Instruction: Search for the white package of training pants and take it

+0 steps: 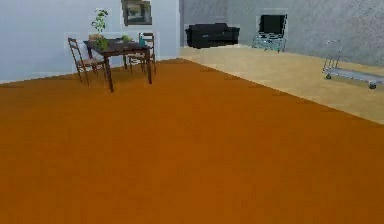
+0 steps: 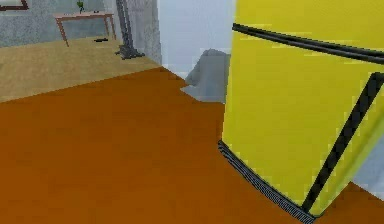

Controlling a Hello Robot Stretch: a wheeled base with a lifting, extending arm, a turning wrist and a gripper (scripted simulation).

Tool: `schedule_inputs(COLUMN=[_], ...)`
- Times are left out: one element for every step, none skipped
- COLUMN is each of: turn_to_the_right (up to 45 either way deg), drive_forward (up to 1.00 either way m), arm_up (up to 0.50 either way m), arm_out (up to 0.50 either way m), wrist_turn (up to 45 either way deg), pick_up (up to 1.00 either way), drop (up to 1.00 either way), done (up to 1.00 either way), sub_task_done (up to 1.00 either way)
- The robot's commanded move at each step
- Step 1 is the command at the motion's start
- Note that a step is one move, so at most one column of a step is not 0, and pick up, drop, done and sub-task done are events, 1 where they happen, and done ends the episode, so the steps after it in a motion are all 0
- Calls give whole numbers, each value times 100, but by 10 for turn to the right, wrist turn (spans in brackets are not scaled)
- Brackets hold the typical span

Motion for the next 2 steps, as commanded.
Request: schedule_inputs(turn_to_the_right=[0,0], drive_forward=[100,100], arm_up=[0,0], arm_out=[0,0], wrist_turn=[0,0], pick_up=[0,0], drop=[0,0], done=[0,0], sub_task_done=[0,0])
